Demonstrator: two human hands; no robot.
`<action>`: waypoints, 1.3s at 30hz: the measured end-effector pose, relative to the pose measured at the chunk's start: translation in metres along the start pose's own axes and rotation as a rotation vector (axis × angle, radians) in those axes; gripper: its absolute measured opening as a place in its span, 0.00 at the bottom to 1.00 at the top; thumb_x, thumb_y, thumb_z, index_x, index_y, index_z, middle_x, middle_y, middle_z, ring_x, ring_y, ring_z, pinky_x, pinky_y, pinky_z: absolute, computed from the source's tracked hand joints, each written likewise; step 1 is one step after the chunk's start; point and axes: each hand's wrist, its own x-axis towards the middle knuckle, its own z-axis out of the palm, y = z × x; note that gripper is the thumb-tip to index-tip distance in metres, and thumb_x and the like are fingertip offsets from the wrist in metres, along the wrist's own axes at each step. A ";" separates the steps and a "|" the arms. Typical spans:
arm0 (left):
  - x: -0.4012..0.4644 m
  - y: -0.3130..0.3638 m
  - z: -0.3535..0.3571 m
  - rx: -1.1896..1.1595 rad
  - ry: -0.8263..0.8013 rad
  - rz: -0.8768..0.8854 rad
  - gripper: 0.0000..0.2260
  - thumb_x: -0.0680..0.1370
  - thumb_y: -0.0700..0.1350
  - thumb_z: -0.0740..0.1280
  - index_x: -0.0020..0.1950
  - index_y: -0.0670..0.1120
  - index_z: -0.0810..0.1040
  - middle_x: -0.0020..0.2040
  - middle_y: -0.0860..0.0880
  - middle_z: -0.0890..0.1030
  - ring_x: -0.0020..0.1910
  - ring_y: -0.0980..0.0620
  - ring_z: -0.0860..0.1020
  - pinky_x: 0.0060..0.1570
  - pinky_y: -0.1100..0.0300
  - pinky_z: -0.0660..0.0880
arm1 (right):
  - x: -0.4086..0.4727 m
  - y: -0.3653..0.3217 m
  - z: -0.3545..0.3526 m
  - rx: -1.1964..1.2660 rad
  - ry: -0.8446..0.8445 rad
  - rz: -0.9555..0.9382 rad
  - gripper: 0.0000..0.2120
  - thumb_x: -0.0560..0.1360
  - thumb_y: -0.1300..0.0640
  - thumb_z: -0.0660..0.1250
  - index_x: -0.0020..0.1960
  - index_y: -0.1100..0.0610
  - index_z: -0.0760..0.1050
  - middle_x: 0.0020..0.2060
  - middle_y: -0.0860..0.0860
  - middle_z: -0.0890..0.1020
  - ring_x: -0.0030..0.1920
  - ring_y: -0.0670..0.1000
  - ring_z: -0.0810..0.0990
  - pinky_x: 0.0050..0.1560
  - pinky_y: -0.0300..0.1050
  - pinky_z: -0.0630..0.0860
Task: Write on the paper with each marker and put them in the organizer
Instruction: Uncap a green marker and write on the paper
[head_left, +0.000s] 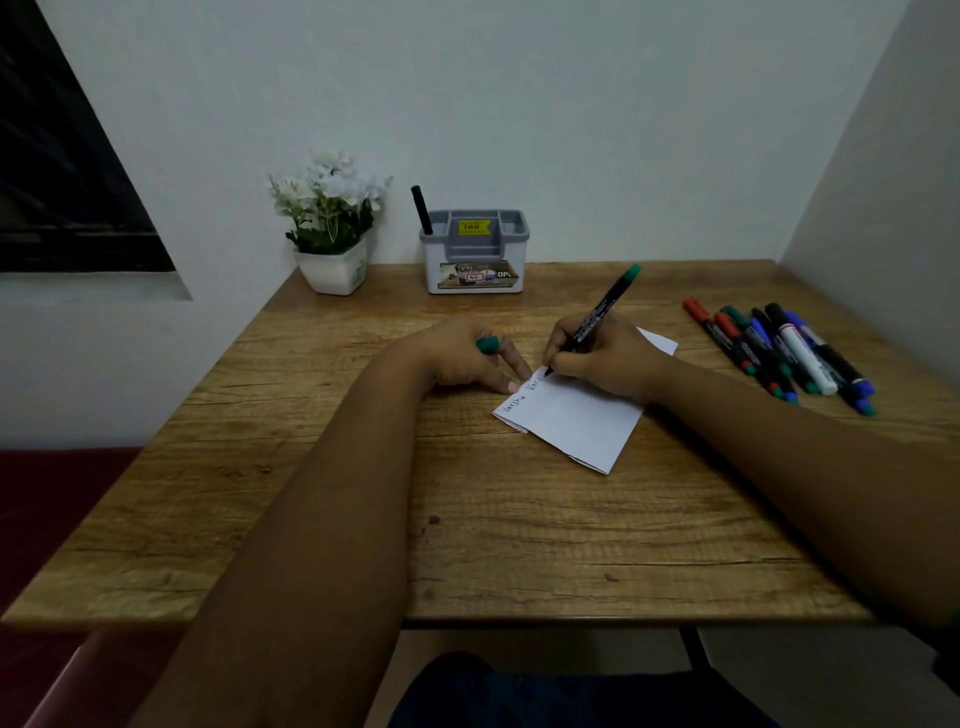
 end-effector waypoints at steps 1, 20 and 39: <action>0.000 0.000 0.000 0.001 -0.002 -0.002 0.10 0.68 0.46 0.78 0.47 0.55 0.85 0.37 0.56 0.80 0.39 0.60 0.77 0.40 0.63 0.70 | 0.000 0.000 0.000 -0.001 0.005 0.000 0.03 0.72 0.62 0.71 0.42 0.56 0.82 0.39 0.47 0.84 0.42 0.40 0.80 0.42 0.28 0.74; 0.000 0.000 0.001 -0.032 0.004 -0.012 0.10 0.68 0.45 0.78 0.46 0.55 0.85 0.33 0.58 0.80 0.37 0.61 0.76 0.45 0.59 0.71 | 0.002 0.006 0.000 0.038 0.038 0.042 0.03 0.72 0.62 0.71 0.41 0.57 0.82 0.37 0.46 0.84 0.41 0.40 0.81 0.43 0.30 0.76; 0.001 0.014 0.006 -0.714 0.264 -0.017 0.11 0.82 0.46 0.55 0.46 0.43 0.73 0.37 0.48 0.71 0.30 0.55 0.65 0.28 0.62 0.60 | 0.004 -0.013 -0.012 0.931 0.079 0.281 0.15 0.81 0.47 0.60 0.54 0.57 0.78 0.44 0.52 0.84 0.46 0.49 0.83 0.47 0.45 0.79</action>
